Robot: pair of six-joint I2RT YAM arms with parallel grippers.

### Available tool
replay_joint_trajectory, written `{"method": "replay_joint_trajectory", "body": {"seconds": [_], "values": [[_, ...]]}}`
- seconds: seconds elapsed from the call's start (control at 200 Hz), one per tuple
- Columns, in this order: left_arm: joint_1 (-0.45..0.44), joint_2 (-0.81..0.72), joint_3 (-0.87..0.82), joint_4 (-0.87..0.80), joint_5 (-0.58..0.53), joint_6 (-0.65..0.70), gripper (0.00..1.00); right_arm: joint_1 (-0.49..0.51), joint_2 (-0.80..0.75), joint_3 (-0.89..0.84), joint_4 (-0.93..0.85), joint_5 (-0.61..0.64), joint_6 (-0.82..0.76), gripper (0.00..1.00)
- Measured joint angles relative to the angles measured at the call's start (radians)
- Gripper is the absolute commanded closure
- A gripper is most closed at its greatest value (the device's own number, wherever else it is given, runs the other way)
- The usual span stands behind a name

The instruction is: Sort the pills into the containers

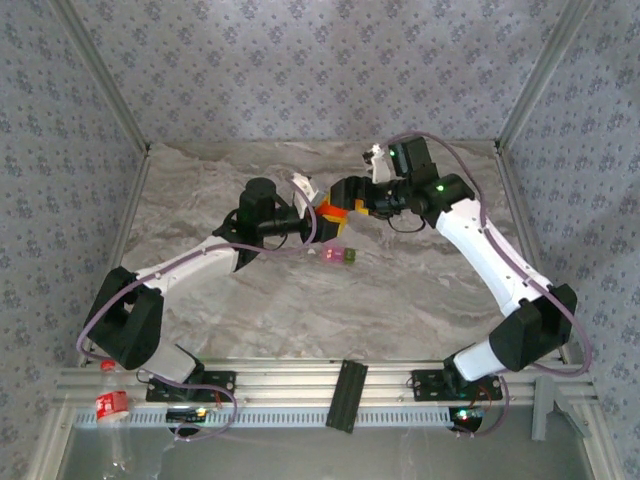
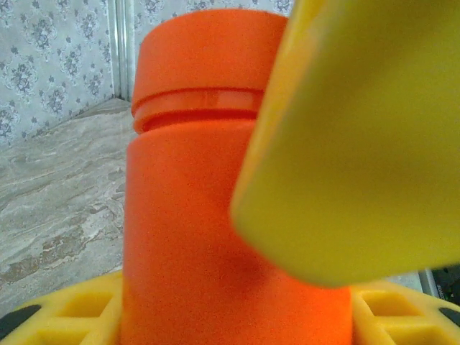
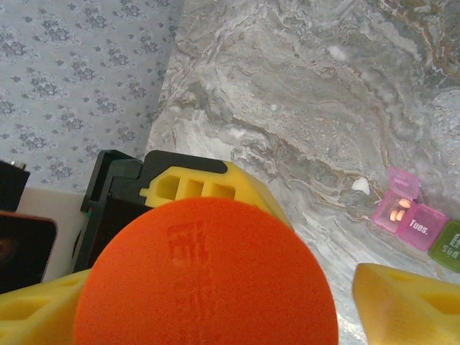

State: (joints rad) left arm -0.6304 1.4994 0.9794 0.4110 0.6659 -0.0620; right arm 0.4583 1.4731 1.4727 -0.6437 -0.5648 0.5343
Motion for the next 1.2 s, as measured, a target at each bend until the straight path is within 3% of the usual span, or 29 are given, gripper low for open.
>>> {"method": "replay_joint_trajectory", "body": {"seconds": [0.205, 0.395, 0.455, 0.545, 0.63, 0.735, 0.75, 0.76, 0.964, 1.199], "values": [[0.000, 0.000, 0.001, -0.014, 0.000, 0.000, 1.00, 0.001, 0.013, 0.003, 0.023, -0.004, 0.012, 0.39], [0.000, 0.000, 0.006, -0.035, 0.000, 0.000, 0.96, 0.005, 0.016, 0.005, 0.030, -0.013, 0.026, 0.50], [0.000, 0.000, 0.013, -0.045, 0.000, 0.000, 0.86, 0.004, 0.016, 0.005, 0.031, -0.016, 0.026, 0.52], [0.000, 0.000, 0.024, -0.066, -0.002, 0.001, 0.62, 0.002, 0.016, 0.005, 0.034, -0.016, 0.027, 0.55], [-0.001, 0.000, 0.028, -0.072, -0.009, 0.001, 0.29, -0.003, 0.016, 0.006, 0.037, -0.016, 0.027, 0.57], [-0.003, -0.002, 0.028, -0.073, -0.035, 0.002, 0.17, -0.011, 0.016, 0.005, 0.032, 0.019, 0.026, 0.59], [-0.003, -0.004, 0.028, -0.072, -0.038, 0.005, 0.04, -0.014, 0.015, 0.005, 0.032, 0.025, 0.026, 0.59], [-0.003, -0.005, 0.028, -0.073, -0.042, 0.000, 0.01, -0.016, 0.015, 0.005, 0.032, 0.029, 0.026, 0.59], [-0.005, -0.074, 0.005, -0.076, -0.093, 0.020, 0.00, -0.068, -0.011, -0.019, 0.012, 0.166, 0.002, 0.59], [-0.005, -0.174, -0.062, -0.084, -0.213, 0.027, 0.00, -0.074, -0.044, -0.108, -0.019, 0.428, -0.084, 0.59]]}}
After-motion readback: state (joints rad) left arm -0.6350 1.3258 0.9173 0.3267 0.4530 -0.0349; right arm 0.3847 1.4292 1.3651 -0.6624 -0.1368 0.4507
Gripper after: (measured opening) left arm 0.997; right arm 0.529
